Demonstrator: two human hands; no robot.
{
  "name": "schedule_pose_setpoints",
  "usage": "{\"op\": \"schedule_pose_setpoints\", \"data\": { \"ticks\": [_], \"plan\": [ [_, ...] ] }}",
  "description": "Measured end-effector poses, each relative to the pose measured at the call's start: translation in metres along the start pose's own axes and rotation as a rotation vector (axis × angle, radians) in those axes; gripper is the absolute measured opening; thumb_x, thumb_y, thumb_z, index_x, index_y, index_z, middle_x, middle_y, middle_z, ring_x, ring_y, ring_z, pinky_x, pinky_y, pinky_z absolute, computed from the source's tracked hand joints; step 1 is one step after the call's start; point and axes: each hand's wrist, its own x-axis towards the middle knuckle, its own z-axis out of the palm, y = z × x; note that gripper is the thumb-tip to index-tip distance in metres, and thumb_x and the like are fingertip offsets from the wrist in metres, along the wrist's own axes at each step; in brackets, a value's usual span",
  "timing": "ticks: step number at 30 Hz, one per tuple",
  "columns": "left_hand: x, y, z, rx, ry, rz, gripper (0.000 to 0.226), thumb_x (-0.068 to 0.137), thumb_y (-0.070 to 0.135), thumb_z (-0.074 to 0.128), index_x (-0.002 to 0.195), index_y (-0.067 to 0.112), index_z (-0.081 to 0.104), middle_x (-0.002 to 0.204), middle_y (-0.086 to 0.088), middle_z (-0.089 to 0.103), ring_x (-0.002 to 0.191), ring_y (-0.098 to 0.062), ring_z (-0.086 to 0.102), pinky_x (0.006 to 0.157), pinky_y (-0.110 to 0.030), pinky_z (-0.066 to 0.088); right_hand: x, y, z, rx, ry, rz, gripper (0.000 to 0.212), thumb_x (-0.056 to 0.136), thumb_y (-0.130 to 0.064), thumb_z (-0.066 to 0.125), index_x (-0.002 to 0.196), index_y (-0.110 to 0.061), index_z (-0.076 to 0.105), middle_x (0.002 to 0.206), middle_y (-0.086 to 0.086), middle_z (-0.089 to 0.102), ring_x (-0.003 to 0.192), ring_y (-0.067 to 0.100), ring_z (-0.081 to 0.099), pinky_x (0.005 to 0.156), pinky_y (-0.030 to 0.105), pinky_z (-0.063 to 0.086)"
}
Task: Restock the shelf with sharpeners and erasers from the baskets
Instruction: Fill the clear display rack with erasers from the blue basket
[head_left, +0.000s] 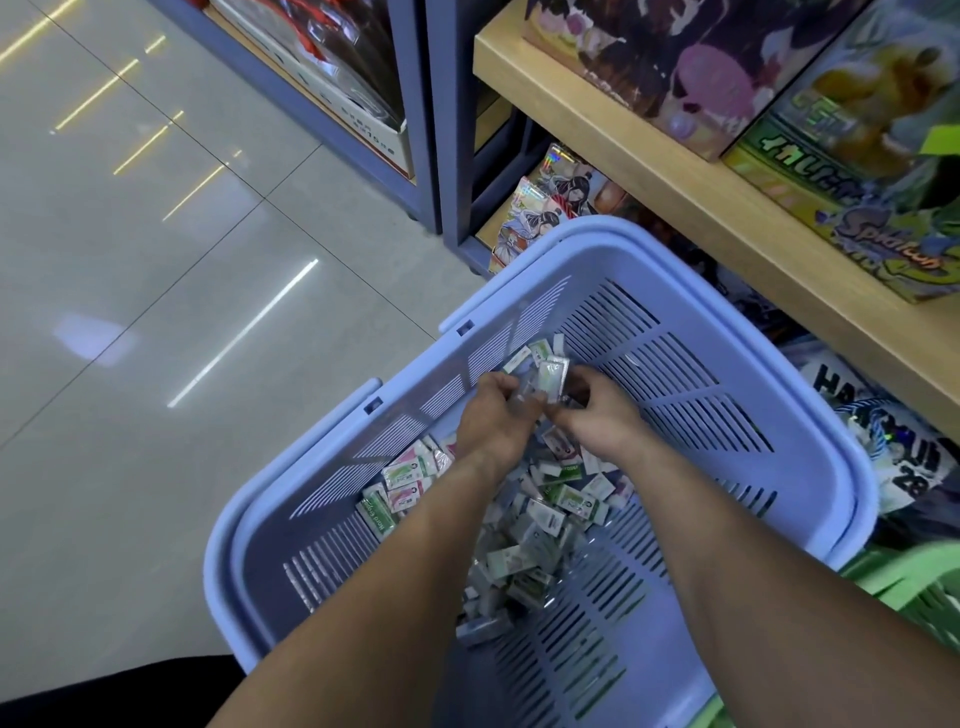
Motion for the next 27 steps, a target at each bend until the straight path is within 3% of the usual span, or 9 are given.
{"op": "schedule_pose_setpoints", "data": {
  "ticks": [3,5,9,13,17,20,23,25,27],
  "plan": [
    [0.000,-0.002,-0.003,0.043,-0.039,0.055,0.055,0.089,0.054,0.069,0.136,0.033,0.050,0.124,0.012,0.065,0.103,-0.014,0.065,0.093,-0.036,0.054,0.000,0.000,0.001,0.051,-0.026,-0.004,0.041,0.091,-0.019,0.074,0.128,-0.026,0.057,0.112,-0.009,0.065,0.108,0.013,0.061,0.097,0.036,0.049],
    [0.002,-0.003,-0.010,0.054,-0.082,0.067,0.062,0.082,0.053,0.074,0.136,0.033,0.053,0.128,0.009,0.066,0.110,-0.015,0.065,0.098,-0.039,0.054,0.000,0.000,0.004,0.055,-0.037,-0.002,0.047,0.091,-0.014,0.073,0.133,-0.025,0.055,0.116,-0.008,0.065,0.111,0.014,0.061,0.098,0.036,0.050],
    [0.005,-0.005,-0.027,0.126,-0.196,0.090,0.071,0.078,0.030,0.085,0.139,0.026,0.051,0.127,0.009,0.059,0.117,-0.017,0.060,0.100,-0.036,0.051,0.002,-0.002,0.002,0.124,-0.070,0.038,0.056,0.091,-0.007,0.070,0.140,-0.024,0.048,0.121,-0.008,0.060,0.112,0.014,0.057,0.093,0.033,0.047],
    [0.001,-0.005,-0.035,0.188,-0.294,0.142,0.102,0.063,0.032,0.081,0.154,0.028,0.036,0.134,0.004,0.061,0.116,-0.022,0.064,0.096,-0.039,0.053,0.003,-0.006,0.004,0.246,-0.065,0.090,0.052,0.087,-0.028,0.067,0.138,-0.023,0.055,0.132,-0.001,0.064,0.117,0.021,0.061,0.103,0.045,0.049],
    [-0.003,0.001,-0.044,0.217,-0.306,0.206,0.075,0.085,0.027,0.068,0.154,0.031,0.040,0.107,0.002,0.072,0.086,-0.015,0.067,0.075,-0.031,0.051,0.003,-0.006,0.006,0.174,-0.004,0.036,0.040,0.098,-0.028,0.066,0.136,-0.018,0.057,0.126,-0.004,0.066,0.116,0.020,0.062,0.099,0.041,0.049],
    [-0.004,-0.001,-0.045,0.265,-0.237,0.199,0.054,0.098,0.017,0.067,0.148,0.019,0.047,0.105,0.003,0.067,0.096,-0.013,0.061,0.081,-0.025,0.046,0.003,-0.004,0.006,0.150,0.042,0.023,0.039,0.099,-0.024,0.064,0.136,-0.015,0.056,0.121,-0.004,0.064,0.109,0.016,0.059,0.093,0.035,0.047],
    [-0.004,-0.008,-0.037,0.151,-0.162,0.157,0.040,0.095,0.026,0.072,0.132,0.025,0.057,0.116,0.000,0.066,0.105,-0.021,0.063,0.094,-0.039,0.054,0.005,-0.001,0.005,0.210,0.054,0.043,0.035,0.096,-0.016,0.069,0.129,-0.016,0.058,0.111,-0.006,0.064,0.105,0.016,0.062,0.083,0.030,0.048],
    [-0.001,-0.011,-0.032,0.064,-0.137,0.138,0.033,0.092,0.028,0.075,0.122,0.026,0.061,0.109,0.000,0.069,0.098,-0.021,0.066,0.089,-0.043,0.058,0.007,0.001,0.005,0.275,0.067,0.065,0.035,0.093,-0.007,0.071,0.123,-0.020,0.060,0.109,-0.006,0.066,0.106,0.017,0.065,0.084,0.031,0.052],
    [-0.001,-0.013,-0.031,0.006,-0.134,0.126,0.030,0.092,0.027,0.076,0.118,0.027,0.062,0.104,0.003,0.070,0.094,-0.018,0.067,0.083,-0.036,0.059,0.007,0.001,0.006,0.324,0.094,0.087,0.032,0.091,-0.007,0.073,0.116,-0.023,0.060,0.112,-0.004,0.068,0.105,0.018,0.066,0.089,0.036,0.054]
  ]
}}
